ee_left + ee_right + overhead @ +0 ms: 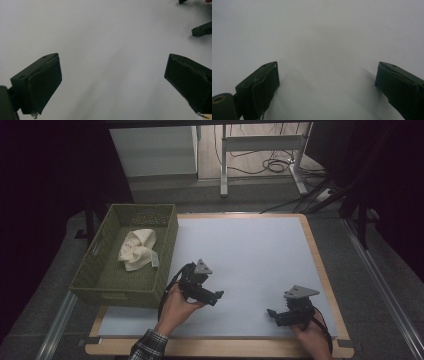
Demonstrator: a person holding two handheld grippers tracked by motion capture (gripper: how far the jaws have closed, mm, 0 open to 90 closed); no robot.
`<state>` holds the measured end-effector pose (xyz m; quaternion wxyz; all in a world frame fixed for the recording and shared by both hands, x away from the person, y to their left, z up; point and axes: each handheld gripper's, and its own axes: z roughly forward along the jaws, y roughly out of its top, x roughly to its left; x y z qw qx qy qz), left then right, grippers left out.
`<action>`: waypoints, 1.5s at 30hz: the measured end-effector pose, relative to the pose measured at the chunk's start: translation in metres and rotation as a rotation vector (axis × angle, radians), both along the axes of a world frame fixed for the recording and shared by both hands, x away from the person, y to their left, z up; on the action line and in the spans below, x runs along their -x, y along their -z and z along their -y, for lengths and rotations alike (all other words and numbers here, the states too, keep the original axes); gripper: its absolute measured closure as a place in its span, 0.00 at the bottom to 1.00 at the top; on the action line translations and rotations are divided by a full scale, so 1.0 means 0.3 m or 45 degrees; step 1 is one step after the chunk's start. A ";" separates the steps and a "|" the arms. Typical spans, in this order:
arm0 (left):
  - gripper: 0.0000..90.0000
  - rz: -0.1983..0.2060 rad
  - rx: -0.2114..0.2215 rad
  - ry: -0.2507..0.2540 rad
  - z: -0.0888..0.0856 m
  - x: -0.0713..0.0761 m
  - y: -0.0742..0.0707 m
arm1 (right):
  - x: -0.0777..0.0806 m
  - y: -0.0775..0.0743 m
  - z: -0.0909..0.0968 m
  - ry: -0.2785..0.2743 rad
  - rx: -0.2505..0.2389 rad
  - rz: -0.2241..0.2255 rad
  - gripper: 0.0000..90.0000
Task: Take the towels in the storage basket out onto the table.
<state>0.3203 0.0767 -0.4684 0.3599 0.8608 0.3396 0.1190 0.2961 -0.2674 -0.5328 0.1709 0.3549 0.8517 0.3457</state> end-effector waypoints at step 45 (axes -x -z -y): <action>0.02 -0.019 -0.112 -0.194 -0.299 -0.257 -0.245 | -0.001 0.001 0.000 -0.002 -0.002 0.003 0.06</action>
